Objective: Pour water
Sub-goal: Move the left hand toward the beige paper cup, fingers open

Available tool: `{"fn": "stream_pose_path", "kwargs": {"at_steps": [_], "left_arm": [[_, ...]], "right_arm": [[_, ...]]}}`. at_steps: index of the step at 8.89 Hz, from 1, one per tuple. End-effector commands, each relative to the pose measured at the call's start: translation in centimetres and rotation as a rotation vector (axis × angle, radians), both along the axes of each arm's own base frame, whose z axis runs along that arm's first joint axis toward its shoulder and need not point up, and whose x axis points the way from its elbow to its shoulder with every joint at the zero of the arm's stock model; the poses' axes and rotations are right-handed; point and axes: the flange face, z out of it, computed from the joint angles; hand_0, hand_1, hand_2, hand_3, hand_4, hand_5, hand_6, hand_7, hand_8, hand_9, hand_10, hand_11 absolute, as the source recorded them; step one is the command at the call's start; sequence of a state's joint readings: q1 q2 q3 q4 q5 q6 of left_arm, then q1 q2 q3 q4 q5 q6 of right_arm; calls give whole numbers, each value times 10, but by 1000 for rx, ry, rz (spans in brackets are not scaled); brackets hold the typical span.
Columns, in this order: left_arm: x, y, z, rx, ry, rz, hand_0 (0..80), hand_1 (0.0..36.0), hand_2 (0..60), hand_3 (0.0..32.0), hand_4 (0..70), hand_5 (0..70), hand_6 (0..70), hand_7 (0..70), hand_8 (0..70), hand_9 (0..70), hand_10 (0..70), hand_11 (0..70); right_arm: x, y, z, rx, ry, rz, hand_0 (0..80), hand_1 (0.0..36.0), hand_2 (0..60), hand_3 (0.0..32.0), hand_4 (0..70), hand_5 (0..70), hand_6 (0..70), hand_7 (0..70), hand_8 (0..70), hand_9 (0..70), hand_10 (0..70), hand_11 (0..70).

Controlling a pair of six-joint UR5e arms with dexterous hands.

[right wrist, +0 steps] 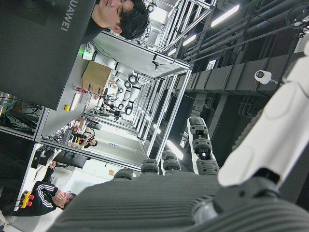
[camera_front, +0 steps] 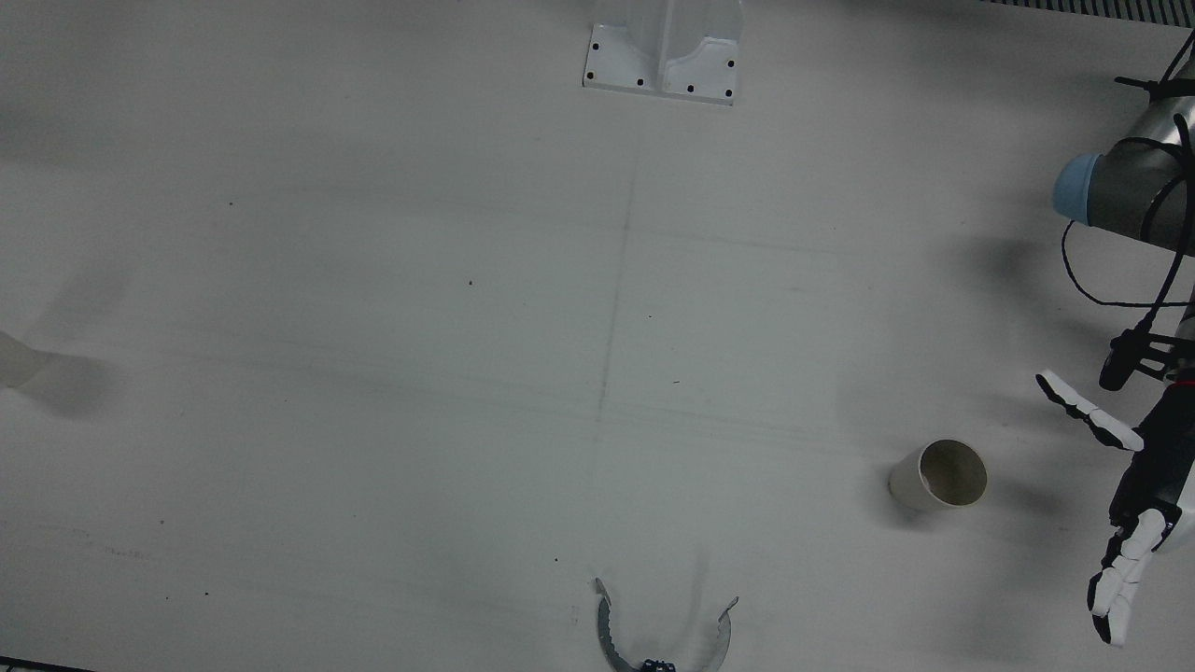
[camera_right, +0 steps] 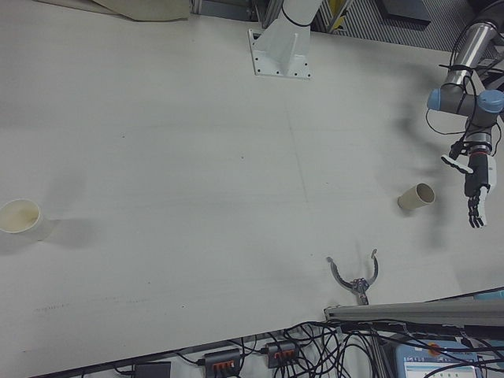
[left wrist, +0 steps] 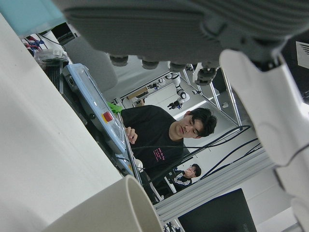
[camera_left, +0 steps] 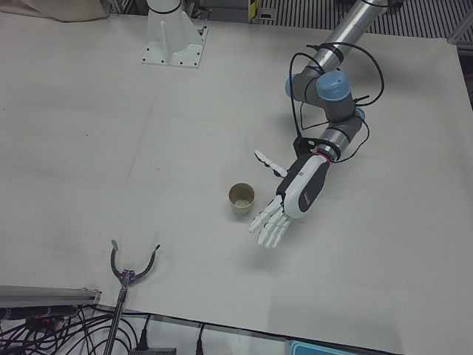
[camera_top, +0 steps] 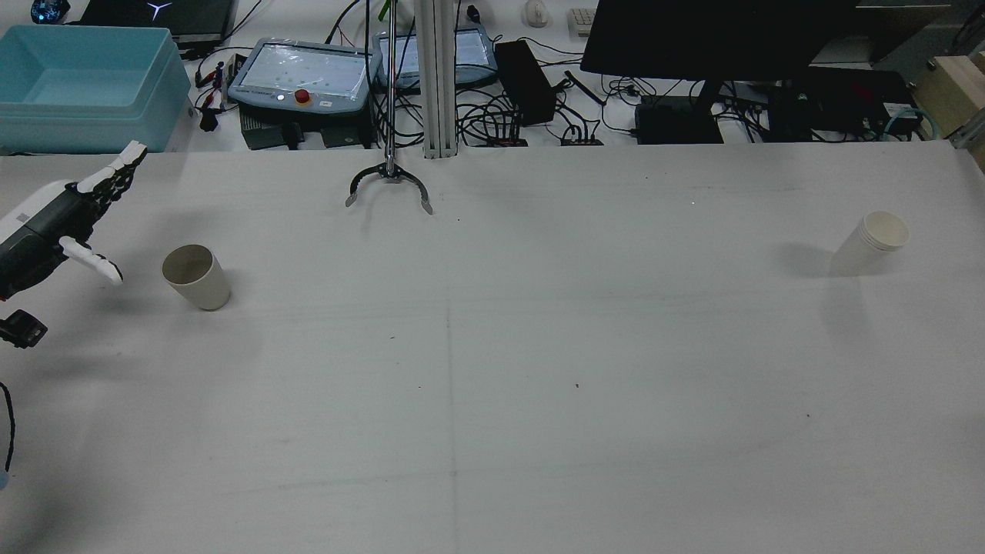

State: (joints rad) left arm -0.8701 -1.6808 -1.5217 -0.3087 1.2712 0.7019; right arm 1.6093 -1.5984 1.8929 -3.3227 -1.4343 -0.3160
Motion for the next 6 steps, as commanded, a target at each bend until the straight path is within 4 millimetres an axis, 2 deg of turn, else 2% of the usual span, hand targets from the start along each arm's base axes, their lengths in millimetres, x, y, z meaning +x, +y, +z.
{"fn": "stream_pose_path", "kwargs": {"at_steps": [1,3,4,6], "left_arm": [[6,2,36,-14,-12,12,477,52,0,142,92,0,0,0,0,1,2,16],[9,-1,53,-4,-4,8,482,58,0,156,88,0,0,0,0,3,4,21],[26,9,58,-6,-2,42,481,67,0,156,76,0,0,1,0,3,7,26],[41,15,58,1,-7,66,495,61,0,166,99,0,0,0,0,1,9,29]], "right_arm": [[-1,0,0,0,0,-2,453,33,0,0,143,79,63,85,48,15,0,3],[0,1,0,0,-2,0,452,33,0,0,145,81,63,85,48,16,0,3],[0,0,0,0,-2,0,451,33,0,0,143,80,62,82,47,15,0,2],[-1,0,0,2,0,0,450,32,0,0,144,78,62,82,48,15,0,2]]}}
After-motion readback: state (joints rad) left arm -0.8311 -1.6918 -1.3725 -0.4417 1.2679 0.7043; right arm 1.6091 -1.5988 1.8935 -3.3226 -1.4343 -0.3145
